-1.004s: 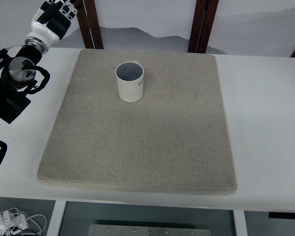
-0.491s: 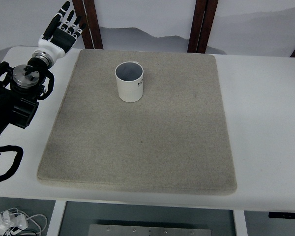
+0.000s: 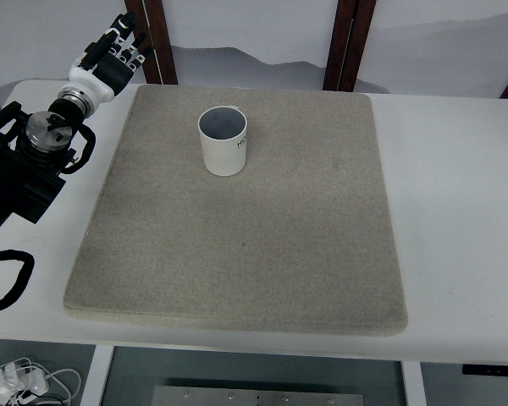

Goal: Flip white cup upright

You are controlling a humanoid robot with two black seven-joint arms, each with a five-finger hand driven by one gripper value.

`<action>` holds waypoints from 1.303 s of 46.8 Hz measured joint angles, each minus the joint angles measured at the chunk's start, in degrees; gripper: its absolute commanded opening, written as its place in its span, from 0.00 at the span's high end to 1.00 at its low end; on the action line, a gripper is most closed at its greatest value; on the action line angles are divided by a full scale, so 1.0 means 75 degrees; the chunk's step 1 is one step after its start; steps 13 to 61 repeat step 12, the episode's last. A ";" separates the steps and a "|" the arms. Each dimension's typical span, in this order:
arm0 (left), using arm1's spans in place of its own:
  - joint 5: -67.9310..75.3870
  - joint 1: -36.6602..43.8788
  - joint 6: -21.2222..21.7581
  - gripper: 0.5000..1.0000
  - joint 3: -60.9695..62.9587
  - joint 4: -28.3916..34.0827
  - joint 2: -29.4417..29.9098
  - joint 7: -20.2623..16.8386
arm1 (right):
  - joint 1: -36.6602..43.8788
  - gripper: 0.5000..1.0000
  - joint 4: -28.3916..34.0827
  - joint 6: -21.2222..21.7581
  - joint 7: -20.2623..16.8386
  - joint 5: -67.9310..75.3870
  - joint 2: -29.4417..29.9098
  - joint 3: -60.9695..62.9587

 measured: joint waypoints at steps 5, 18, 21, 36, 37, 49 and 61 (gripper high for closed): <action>0.0317 -0.0027 0.0003 0.01 -0.0004 0.0002 0.0002 -0.0092 | 0.0000 0.10 0.0001 0.0002 0.0001 0.0001 0.0000 0.0000; 0.0352 -0.0030 0.0041 0.01 -0.0011 0.0002 0.0002 -0.0102 | -0.0006 0.10 0.0001 -0.0007 0.0007 0.0016 0.0000 0.0004; 0.0352 -0.0030 0.0041 0.01 -0.0011 0.0002 0.0002 -0.0102 | -0.0006 0.10 0.0001 -0.0007 0.0007 0.0016 0.0000 0.0004; 0.0352 -0.0030 0.0041 0.01 -0.0011 0.0002 0.0002 -0.0102 | -0.0006 0.10 0.0001 -0.0007 0.0007 0.0016 0.0000 0.0004; 0.0352 -0.0030 0.0041 0.01 -0.0011 0.0002 0.0002 -0.0102 | -0.0006 0.10 0.0001 -0.0007 0.0007 0.0016 0.0000 0.0004; 0.0352 -0.0030 0.0041 0.01 -0.0011 0.0002 0.0002 -0.0102 | -0.0006 0.10 0.0001 -0.0007 0.0007 0.0016 0.0000 0.0004; 0.0352 -0.0030 0.0041 0.01 -0.0011 0.0002 0.0002 -0.0102 | -0.0006 0.10 0.0001 -0.0007 0.0007 0.0016 0.0000 0.0004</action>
